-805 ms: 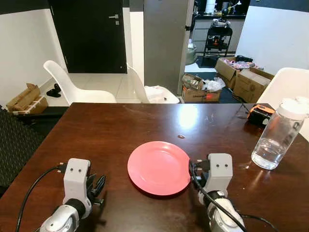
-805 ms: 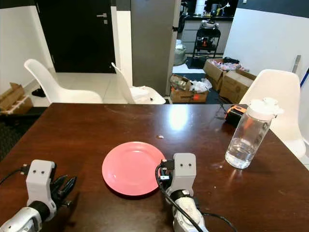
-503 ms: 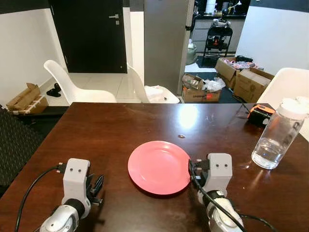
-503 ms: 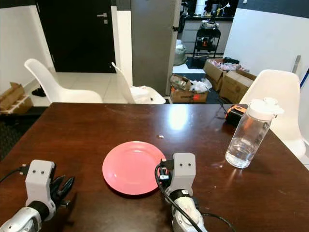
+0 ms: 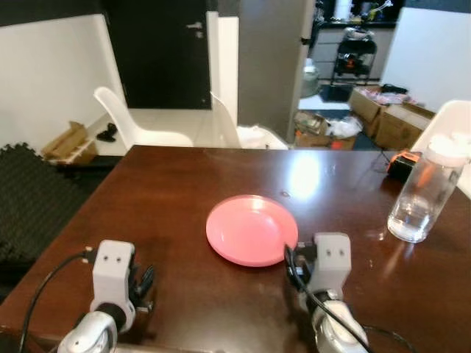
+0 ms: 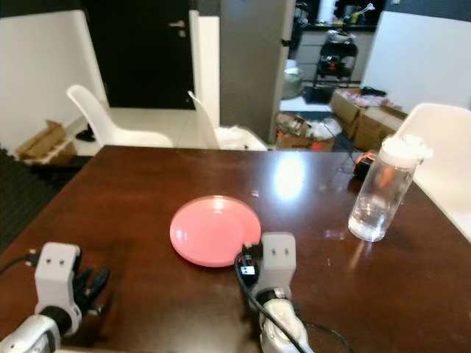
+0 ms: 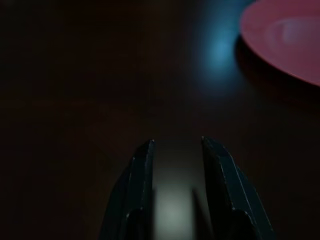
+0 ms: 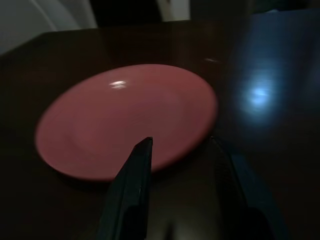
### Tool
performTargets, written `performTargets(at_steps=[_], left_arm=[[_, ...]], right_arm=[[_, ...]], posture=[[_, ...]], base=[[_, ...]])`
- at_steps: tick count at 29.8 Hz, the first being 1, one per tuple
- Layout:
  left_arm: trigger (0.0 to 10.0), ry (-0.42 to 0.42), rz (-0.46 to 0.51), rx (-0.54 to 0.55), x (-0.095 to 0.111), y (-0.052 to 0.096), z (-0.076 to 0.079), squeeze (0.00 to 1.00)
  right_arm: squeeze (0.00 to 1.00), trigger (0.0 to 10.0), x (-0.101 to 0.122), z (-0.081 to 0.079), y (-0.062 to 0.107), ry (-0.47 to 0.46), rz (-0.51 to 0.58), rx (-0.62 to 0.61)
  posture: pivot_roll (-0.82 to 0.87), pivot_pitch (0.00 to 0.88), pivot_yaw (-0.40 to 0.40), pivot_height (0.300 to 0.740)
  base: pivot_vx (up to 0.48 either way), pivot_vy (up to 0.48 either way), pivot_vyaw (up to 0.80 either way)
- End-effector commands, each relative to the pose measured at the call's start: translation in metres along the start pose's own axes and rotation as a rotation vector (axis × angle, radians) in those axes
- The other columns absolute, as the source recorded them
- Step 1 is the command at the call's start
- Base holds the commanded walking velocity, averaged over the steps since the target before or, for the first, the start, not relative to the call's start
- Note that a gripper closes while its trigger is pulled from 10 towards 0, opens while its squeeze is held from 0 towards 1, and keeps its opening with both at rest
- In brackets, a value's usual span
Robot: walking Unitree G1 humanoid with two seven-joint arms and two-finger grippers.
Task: Setting the table
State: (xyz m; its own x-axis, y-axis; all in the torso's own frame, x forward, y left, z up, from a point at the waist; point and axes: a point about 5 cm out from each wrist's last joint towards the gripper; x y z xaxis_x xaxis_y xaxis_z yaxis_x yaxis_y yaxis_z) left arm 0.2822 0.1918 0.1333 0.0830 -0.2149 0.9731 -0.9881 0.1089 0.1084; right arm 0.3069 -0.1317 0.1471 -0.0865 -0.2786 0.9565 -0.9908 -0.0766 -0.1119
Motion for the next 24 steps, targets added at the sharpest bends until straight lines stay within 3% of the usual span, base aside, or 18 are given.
performTargets(at_steps=[1, 9, 14, 24], left_arm=[[10.0, -0.018, -0.003, 0.008, -0.0007, 0.0008, -0.0020, 0.00], [10.0, -0.019, -0.003, 0.009, -0.0006, -0.0006, -0.0023, 0.00], [10.0, -0.023, -0.007, 0.013, -0.0017, -0.0013, -0.0024, 0.00], [10.0, -0.024, -0.013, 0.003, -0.0031, -0.0025, -0.0003, 0.00]], right_arm=[[0.00, 10.0, -0.0030, 0.0026, 0.0016, 0.004, -0.009, -0.014], [0.00, 10.0, -0.0032, 0.0031, 0.0009, 0.005, -0.009, -0.016], [0.00, 10.0, -0.0045, 0.0029, 0.0002, 0.007, -0.018, -0.015], [0.00, 10.0, -0.0041, 0.0073, -0.0014, -0.016, -0.019, -0.043]], posture=[[0.03, 0.084, 0.086, 0.740], [0.03, 0.082, 0.087, 0.740], [0.03, 0.080, 0.087, 0.740], [0.03, 0.077, 0.088, 0.740]], base=[[-0.375, 0.000, 0.00], [-0.314, 0.000, 0.00], [0.000, 0.000, 0.00], [0.000, 0.000, -0.75]])
Point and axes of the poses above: a point about 5 cm out from each wrist's last joint towards the gripper, its own y axis pointing back from the gripper into the wrist, its own x axis along the axis of the wrist's last joint, z = x × y, and after that the axes turned 12 degrees about -y, right-handed
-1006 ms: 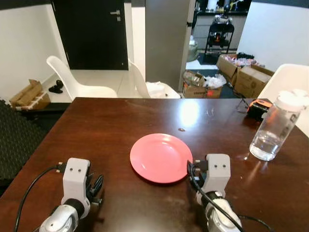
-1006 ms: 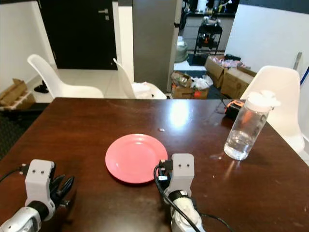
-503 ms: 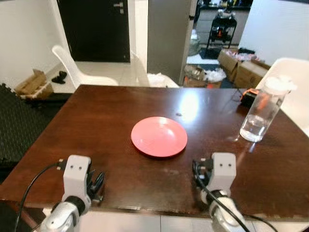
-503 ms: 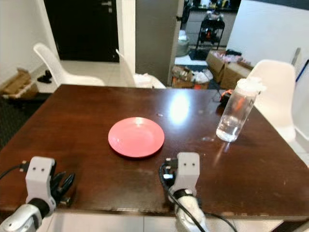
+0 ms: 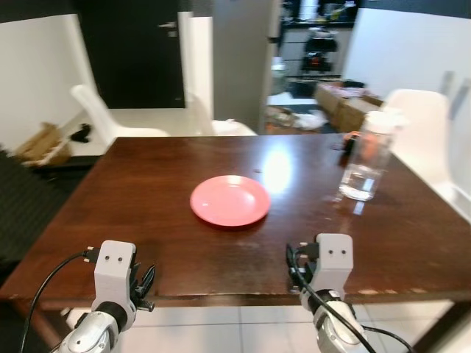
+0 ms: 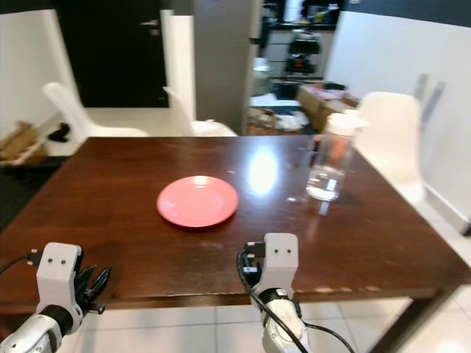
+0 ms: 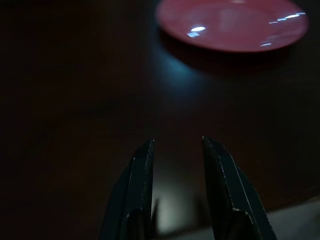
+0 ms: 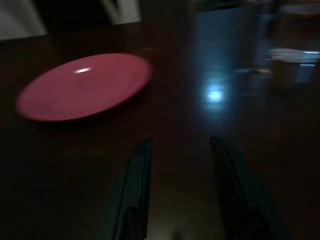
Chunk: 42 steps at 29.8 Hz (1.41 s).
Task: Setting the table
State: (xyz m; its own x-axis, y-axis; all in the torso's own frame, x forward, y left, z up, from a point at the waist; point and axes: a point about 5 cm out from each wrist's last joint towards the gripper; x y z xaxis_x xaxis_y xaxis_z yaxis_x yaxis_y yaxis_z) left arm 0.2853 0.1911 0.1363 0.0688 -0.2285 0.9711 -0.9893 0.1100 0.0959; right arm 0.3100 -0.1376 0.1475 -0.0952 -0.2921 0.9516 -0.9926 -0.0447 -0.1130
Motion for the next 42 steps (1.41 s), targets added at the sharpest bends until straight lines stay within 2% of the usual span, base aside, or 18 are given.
performTargets(at_steps=[1, 10, 14, 20, 42], left_arm=[[10.0, -0.009, -0.026, 0.000, -0.0065, 0.0003, 0.0001, 0.00], [10.0, -0.013, -0.028, -0.003, -0.0074, -0.0009, 0.0013, 0.00], [10.0, -0.015, -0.027, -0.006, -0.0076, -0.0019, 0.0024, 0.00], [10.0, -0.015, -0.028, -0.009, -0.0082, -0.0023, 0.0028, 0.00], [10.0, -0.008, -0.031, -0.013, -0.0121, -0.0038, 0.0066, 0.00]], right_arm=[[0.00, 10.0, -0.0056, 0.0026, 0.0011, -0.004, -0.027, -0.018], [0.00, 10.0, -0.0047, 0.0069, -0.0003, -0.004, -0.024, -0.045], [0.00, 10.0, -0.0033, 0.0107, -0.0014, 0.066, -0.013, -0.067], [0.00, 10.0, -0.0013, 0.0120, -0.0023, 0.088, 0.001, -0.065], [0.00, 10.0, -0.0024, 0.0122, -0.0008, 0.107, -0.003, -0.053]], posture=[[0.03, 0.076, 0.089, 0.740], [0.03, 0.073, 0.089, 0.740], [0.03, 0.068, 0.088, 0.740], [0.03, 0.064, 0.089, 0.740], [0.02, 0.069, 0.078, 0.740]], base=[[0.000, 0.000, -0.79], [0.000, 0.000, -0.78], [0.000, 0.000, -0.78], [0.000, 0.000, -0.78], [0.000, 0.000, -0.78]])
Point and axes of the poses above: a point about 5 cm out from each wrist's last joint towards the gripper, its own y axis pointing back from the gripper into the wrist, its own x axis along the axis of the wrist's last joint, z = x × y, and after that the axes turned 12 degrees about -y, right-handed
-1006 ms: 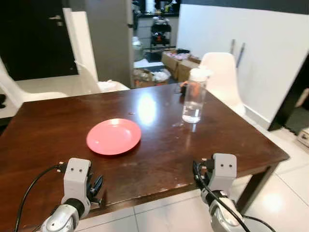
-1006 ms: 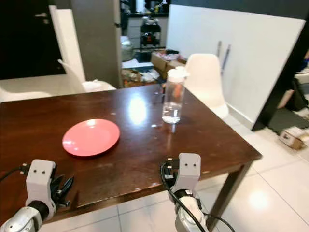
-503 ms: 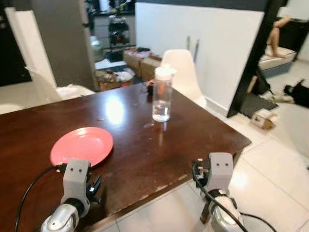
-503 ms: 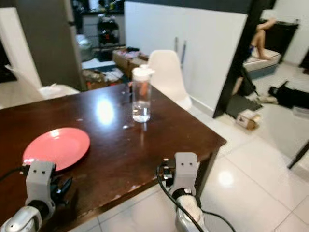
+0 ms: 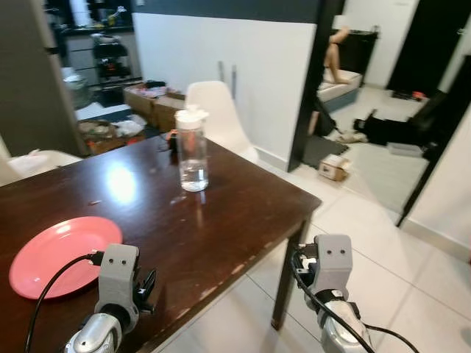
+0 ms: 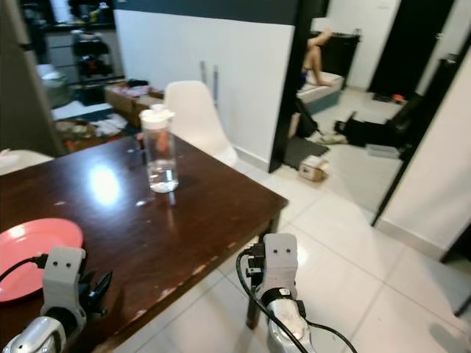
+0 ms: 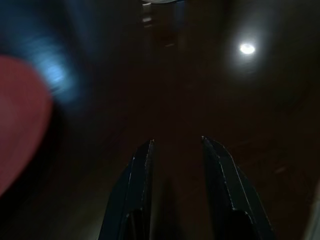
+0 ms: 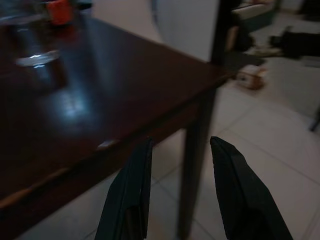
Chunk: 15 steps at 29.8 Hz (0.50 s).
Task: Setting the table
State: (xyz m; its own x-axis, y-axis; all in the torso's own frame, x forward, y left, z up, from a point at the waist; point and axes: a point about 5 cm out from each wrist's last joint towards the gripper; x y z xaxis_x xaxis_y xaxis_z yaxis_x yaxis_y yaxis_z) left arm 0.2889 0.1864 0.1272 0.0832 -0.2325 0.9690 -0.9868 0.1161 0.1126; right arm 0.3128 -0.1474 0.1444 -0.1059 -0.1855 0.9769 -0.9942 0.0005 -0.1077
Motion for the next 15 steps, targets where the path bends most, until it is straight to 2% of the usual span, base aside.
performTargets(at_steps=[1, 15], left_arm=[[10.0, -0.006, -0.015, -0.003, -0.0046, 0.0010, 0.0007, 0.00], [10.0, 0.000, -0.015, -0.007, -0.0053, 0.0005, 0.0027, 0.00]], right_arm=[[0.00, 10.0, -0.0022, 0.0017, 0.0012, -0.003, -0.009, -0.007], [0.00, 10.0, -0.0026, 0.0019, 0.0019, -0.002, -0.014, -0.005]], posture=[[0.02, 0.069, 0.078, 0.740], [0.02, 0.076, 0.077, 0.740]], base=[[0.000, 0.000, -0.78], [0.000, 0.000, -0.78]])
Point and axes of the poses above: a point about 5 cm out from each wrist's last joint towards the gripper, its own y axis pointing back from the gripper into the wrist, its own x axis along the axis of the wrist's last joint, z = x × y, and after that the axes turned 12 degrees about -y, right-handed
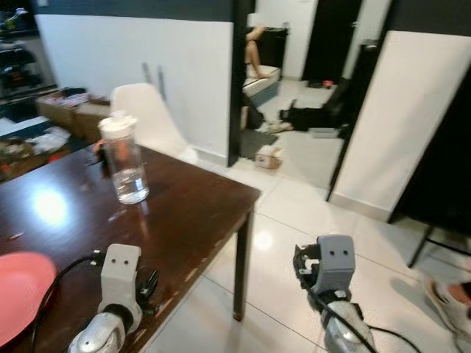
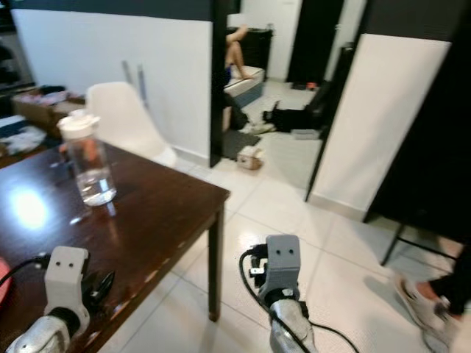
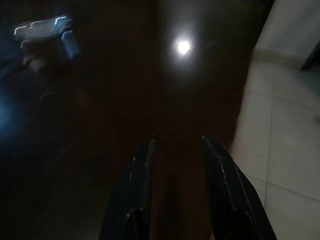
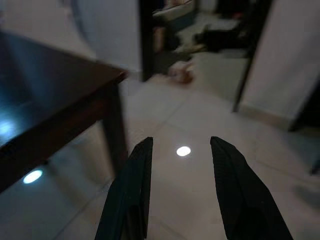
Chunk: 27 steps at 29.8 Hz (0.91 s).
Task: Setting the table
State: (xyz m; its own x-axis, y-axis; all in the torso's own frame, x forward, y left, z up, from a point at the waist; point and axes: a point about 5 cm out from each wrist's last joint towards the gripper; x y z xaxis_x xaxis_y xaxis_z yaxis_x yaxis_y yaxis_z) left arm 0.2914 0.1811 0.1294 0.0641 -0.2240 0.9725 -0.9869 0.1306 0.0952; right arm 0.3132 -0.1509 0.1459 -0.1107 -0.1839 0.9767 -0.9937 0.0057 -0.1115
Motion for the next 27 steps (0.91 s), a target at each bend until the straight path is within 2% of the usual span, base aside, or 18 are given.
performTargets(at_steps=[1, 27], left_arm=[[10.0, -0.006, -0.035, 0.004, -0.0088, 0.0035, -0.0016, 0.00], [10.0, -0.008, -0.033, -0.001, -0.0090, 0.0007, -0.0003, 0.00]], right_arm=[[0.00, 10.0, -0.0047, -0.0012, 0.0026, -0.004, -0.018, -0.001], [0.00, 10.0, -0.0062, -0.0048, 0.0027, -0.016, -0.024, 0.006]], posture=[[0.02, 0.076, 0.077, 0.740], [0.02, 0.076, 0.077, 0.740]], base=[[0.000, 0.000, -0.78], [0.000, 0.000, -0.78]])
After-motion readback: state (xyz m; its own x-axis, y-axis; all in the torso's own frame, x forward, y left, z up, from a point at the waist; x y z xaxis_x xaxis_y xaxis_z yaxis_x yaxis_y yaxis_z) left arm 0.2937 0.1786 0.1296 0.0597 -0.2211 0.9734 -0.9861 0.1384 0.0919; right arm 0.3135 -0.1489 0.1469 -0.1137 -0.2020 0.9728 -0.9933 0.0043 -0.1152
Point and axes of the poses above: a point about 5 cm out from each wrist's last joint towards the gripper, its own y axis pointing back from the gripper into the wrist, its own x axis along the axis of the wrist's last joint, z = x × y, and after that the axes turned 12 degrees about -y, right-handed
